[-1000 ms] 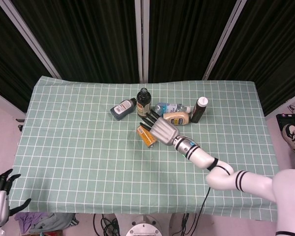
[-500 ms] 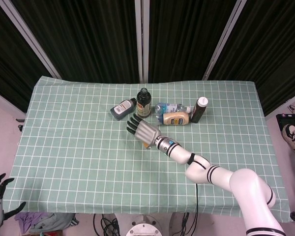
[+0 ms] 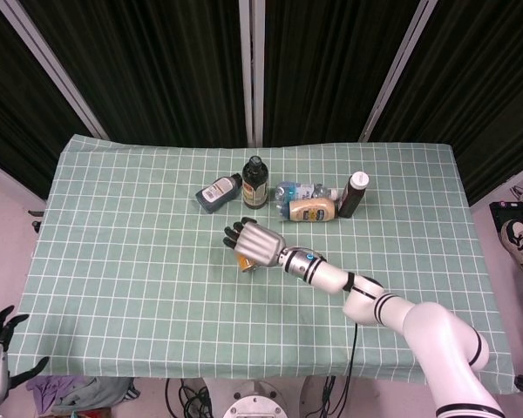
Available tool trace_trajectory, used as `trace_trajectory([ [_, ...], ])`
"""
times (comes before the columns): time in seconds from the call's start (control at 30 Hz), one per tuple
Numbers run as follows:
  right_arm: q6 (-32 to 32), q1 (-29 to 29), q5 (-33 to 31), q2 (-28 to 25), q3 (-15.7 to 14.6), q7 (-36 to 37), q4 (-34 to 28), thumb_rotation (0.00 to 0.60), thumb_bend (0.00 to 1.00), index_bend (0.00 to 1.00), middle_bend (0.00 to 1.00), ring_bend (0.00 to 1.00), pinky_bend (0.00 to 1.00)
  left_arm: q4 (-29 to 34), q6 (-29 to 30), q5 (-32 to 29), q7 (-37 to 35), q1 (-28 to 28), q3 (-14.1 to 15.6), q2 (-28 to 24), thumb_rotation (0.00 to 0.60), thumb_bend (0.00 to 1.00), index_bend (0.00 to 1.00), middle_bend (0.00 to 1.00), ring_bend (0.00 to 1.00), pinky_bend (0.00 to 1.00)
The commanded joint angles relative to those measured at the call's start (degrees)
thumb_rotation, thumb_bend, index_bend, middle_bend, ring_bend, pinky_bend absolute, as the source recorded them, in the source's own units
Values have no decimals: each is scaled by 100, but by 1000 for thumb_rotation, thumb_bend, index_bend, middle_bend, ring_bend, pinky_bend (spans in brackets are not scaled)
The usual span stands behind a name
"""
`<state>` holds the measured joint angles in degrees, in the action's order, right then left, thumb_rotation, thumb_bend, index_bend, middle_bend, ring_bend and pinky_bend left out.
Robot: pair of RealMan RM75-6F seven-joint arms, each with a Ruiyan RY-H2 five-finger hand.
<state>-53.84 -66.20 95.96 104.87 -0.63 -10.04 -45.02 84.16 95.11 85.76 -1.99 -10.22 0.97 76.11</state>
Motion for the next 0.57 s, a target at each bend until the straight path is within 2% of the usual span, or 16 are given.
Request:
trace_trajectory([
  [0.03, -966, 304, 295, -209, -32, 515, -89, 600, 577, 806, 654, 485, 507, 38, 14, 37, 44, 19, -15, -13, 600, 0, 250, 117, 114, 160],
  [0.33, -2621, 770, 651, -988, 252, 350, -1667, 600, 574, 805, 656, 477, 508, 219, 25, 155, 232, 84, -35, -81, 600, 0, 250, 117, 113, 160],
  [0.43, -2906, 866, 743, -1119, 337, 360, -2027, 600, 574, 803, 653, 472, 504, 276, 5, 183, 297, 117, -44, -93, 600, 0, 250, 117, 114, 160],
  [0.57, -2921, 905, 779, -1186, 407, 350, -2249, 600, 575, 803, 650, 470, 497, 343, -34, 196, 364, 158, -55, -116, 600, 0, 250, 117, 113, 160],
])
